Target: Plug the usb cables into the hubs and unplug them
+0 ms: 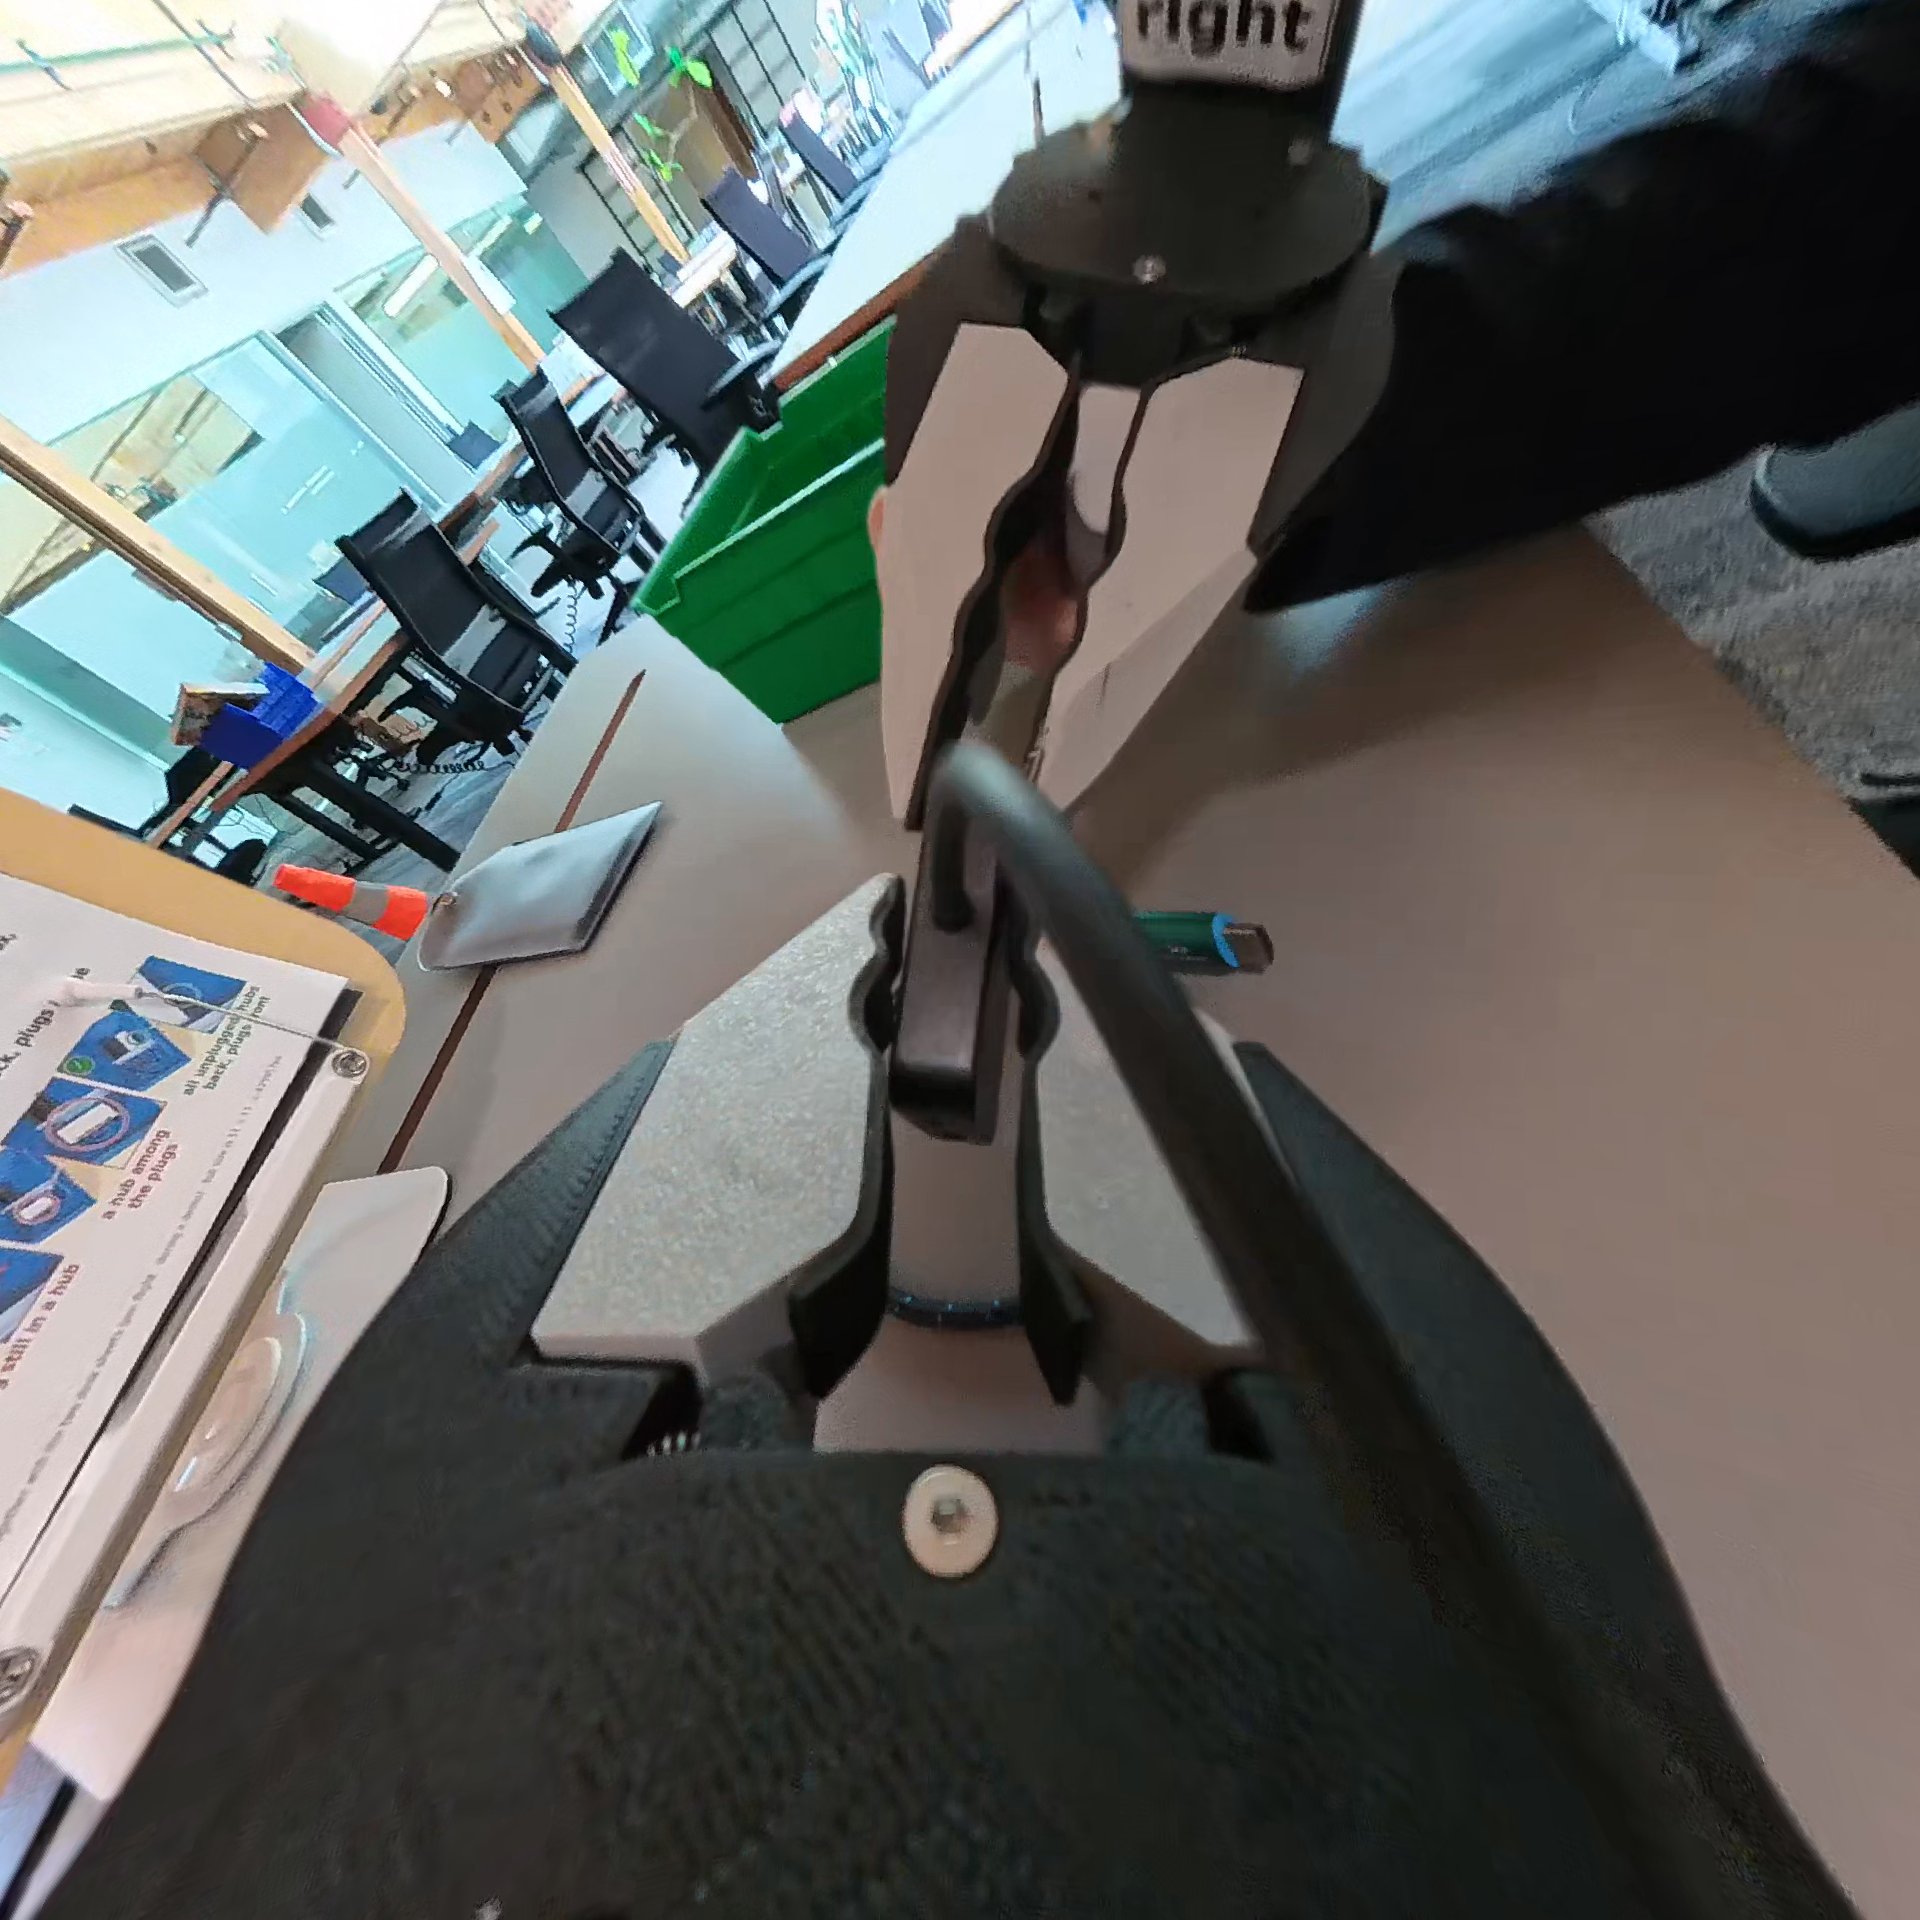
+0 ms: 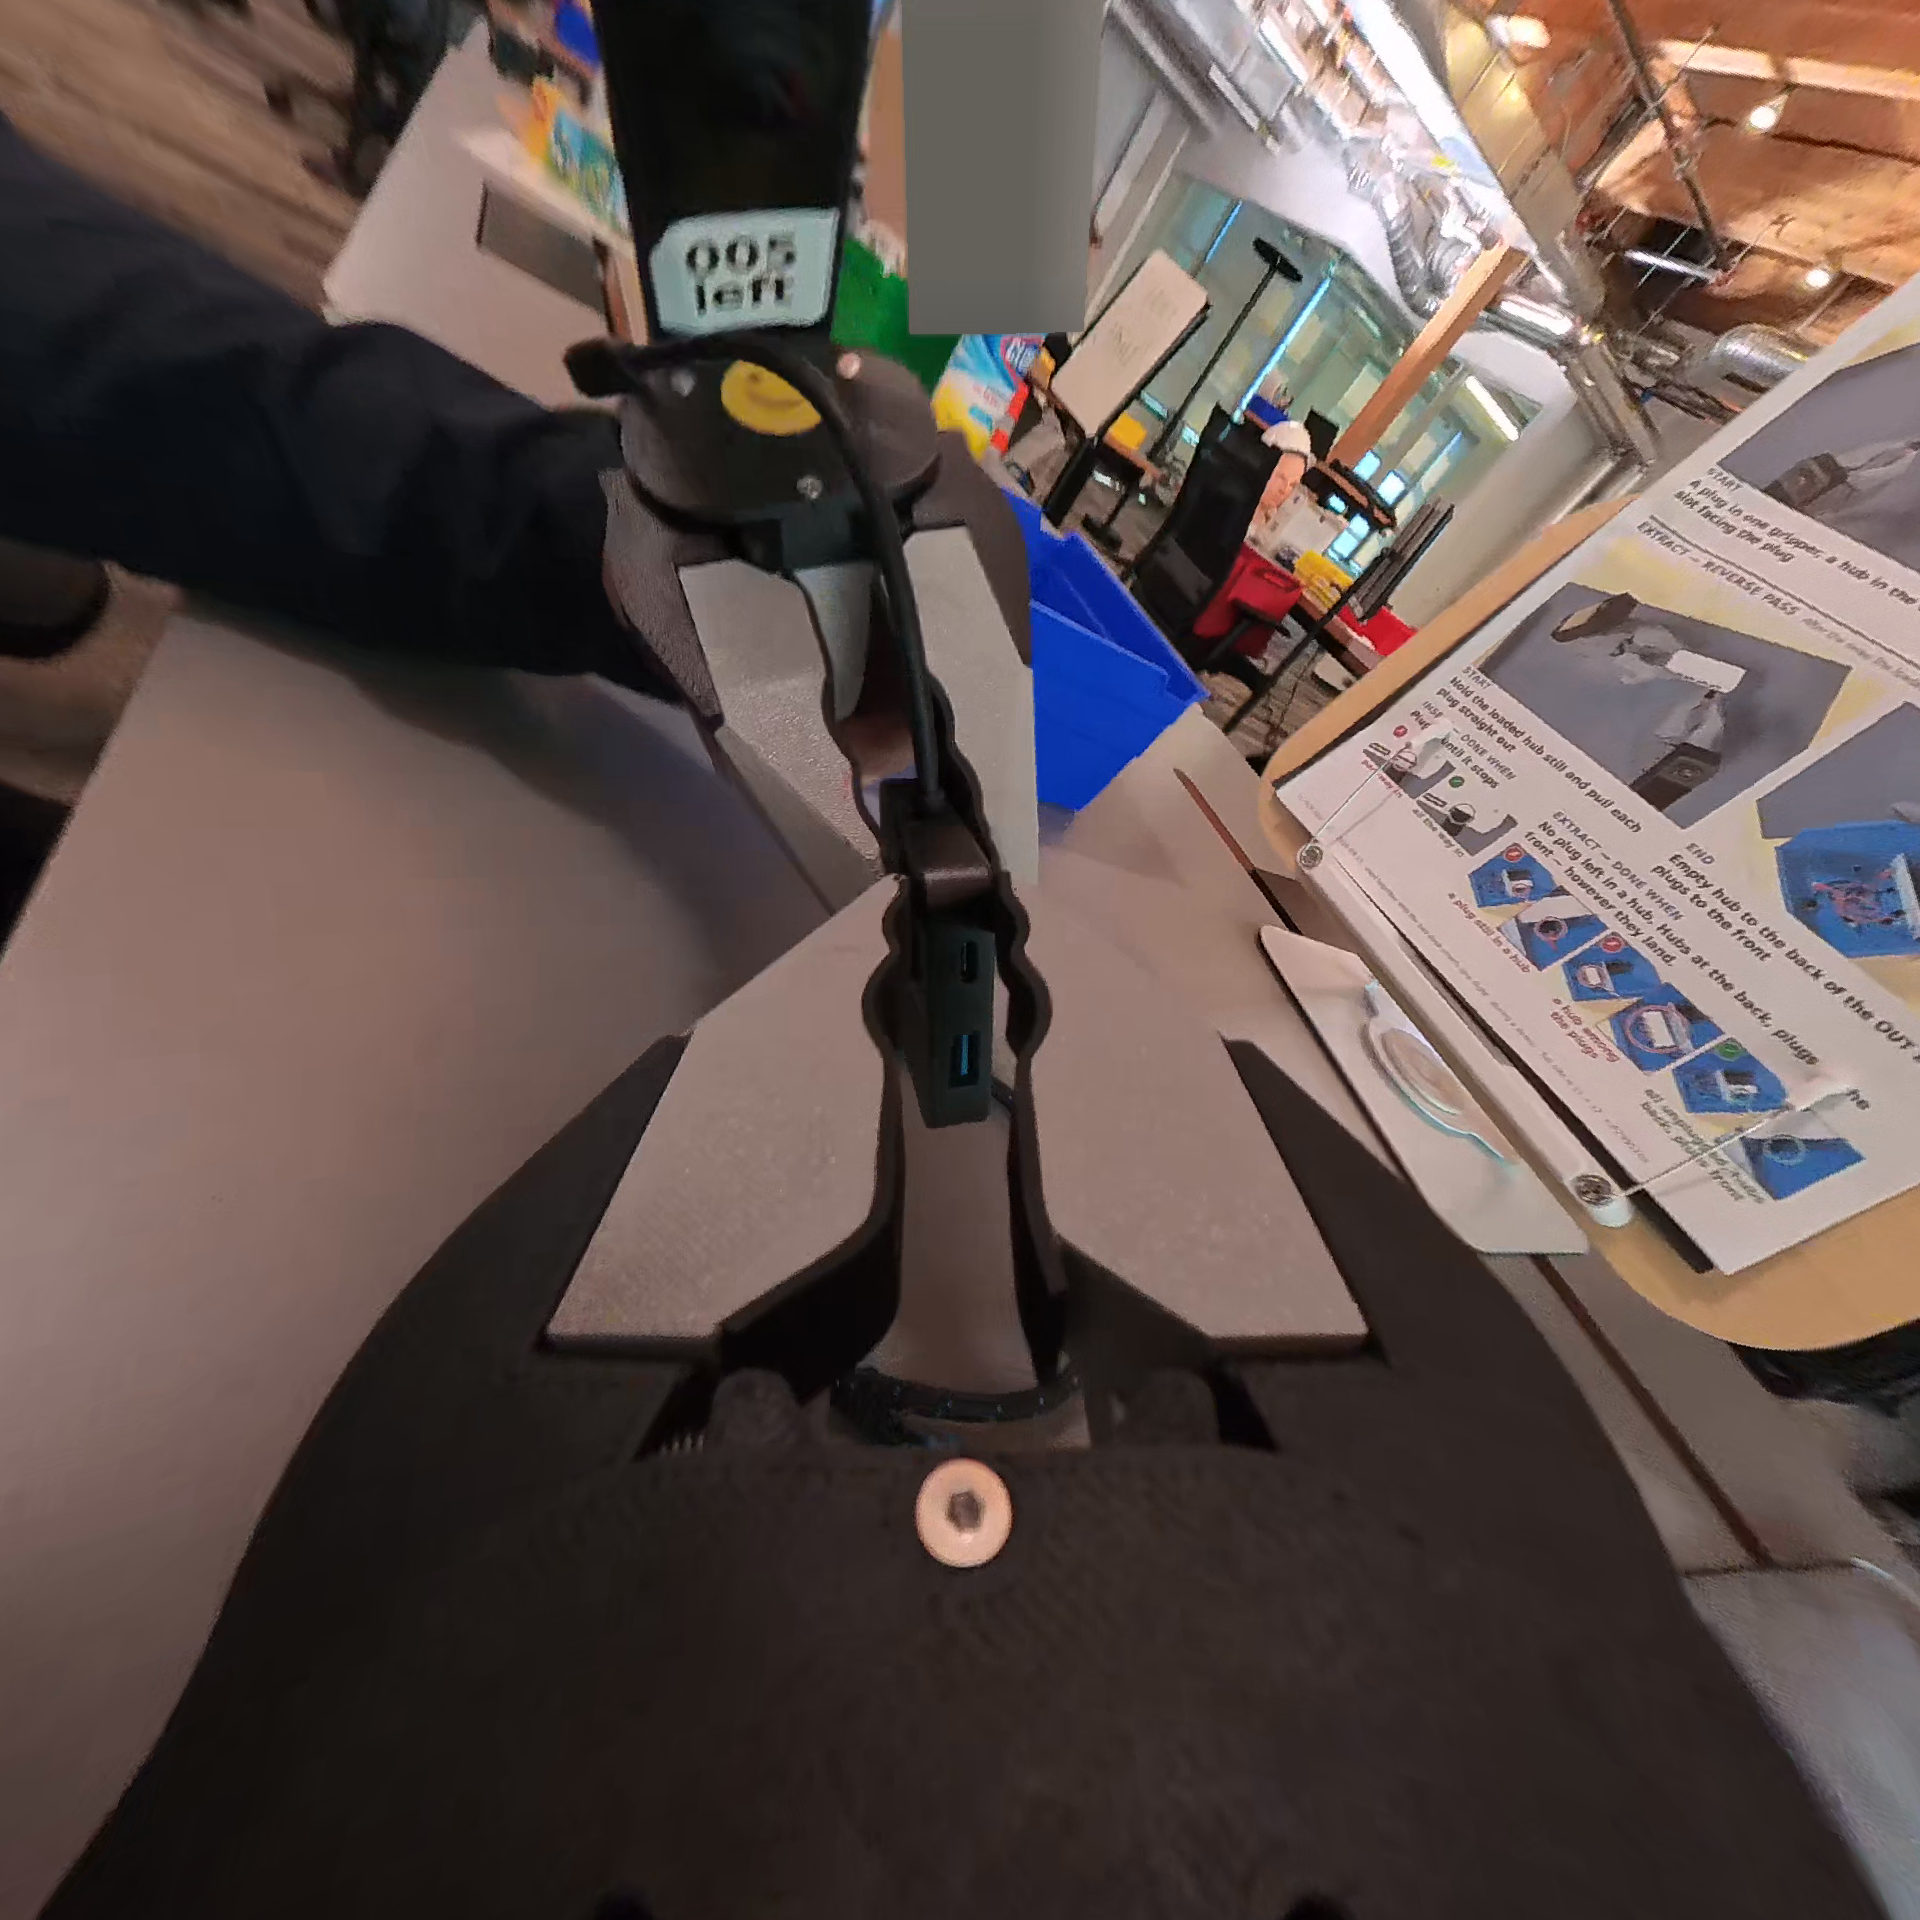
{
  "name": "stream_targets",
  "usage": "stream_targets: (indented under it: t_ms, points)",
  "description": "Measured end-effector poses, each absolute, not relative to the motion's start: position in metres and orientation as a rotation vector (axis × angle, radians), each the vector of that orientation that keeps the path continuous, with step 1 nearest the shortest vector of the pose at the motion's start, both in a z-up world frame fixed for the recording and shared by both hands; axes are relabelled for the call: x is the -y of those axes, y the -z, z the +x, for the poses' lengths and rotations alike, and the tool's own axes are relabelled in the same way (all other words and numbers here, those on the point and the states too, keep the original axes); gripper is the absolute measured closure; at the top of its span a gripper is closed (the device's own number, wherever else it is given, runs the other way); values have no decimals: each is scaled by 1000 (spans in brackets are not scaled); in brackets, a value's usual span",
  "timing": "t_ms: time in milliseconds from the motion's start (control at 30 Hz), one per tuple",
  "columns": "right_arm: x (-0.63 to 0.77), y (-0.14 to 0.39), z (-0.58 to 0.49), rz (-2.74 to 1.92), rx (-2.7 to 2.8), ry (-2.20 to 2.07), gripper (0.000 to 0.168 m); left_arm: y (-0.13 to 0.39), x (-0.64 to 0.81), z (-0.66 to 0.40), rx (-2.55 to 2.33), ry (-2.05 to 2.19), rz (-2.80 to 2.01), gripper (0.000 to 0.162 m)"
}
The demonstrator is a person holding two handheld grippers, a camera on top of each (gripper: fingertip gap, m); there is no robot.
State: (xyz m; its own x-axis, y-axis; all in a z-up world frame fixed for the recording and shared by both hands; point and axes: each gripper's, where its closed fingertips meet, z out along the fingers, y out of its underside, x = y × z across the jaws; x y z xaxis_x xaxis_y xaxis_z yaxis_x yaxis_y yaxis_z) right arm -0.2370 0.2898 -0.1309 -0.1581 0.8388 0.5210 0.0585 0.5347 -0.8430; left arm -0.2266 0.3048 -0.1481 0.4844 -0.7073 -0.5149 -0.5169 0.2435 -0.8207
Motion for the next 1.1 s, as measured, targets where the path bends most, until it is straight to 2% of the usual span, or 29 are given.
stream_targets:
  t_ms: [67,367,467,533,567,600,667,800,867,933,1100]
  points:
    - [-292,122,-233,-790,1543,-904,158,143,-307,-231,-1113,186,-1395,140]
    - [-290,95,-224,-762,1387,-1244,158,127,-299,-226,-1026,402,-1366,141]
    - [-305,108,-231,-894,1400,-1255,154,136,-310,-236,-1033,333,-1463,151]
    - [-328,127,-239,-1067,1413,-1150,157,154,-326,-253,-1011,181,-1606,150]
    - [-333,130,-239,-1109,1403,-1138,155,161,-332,-260,-1005,101,-1651,150]
    - [-331,127,-239,-1111,1383,-1160,146,168,-337,-267,-997,44,-1706,150]
    - [-322,115,-240,-1066,1341,-1198,143,179,-341,-275,-963,41,-1796,150]
    - [-320,120,-265,-1082,1332,-1017,127,178,-344,-280,-905,57,-1828,150]
    - [-324,121,-277,-1101,1291,-977,134,176,-343,-279,-907,41,-1816,151]
    - [-330,116,-284,-1117,1242,-981,166,175,-343,-278,-911,26,-1813,150]
    - [-340,101,-286,-1202,1129,-1215,168,156,-345,-279,-820,54,-1728,150]
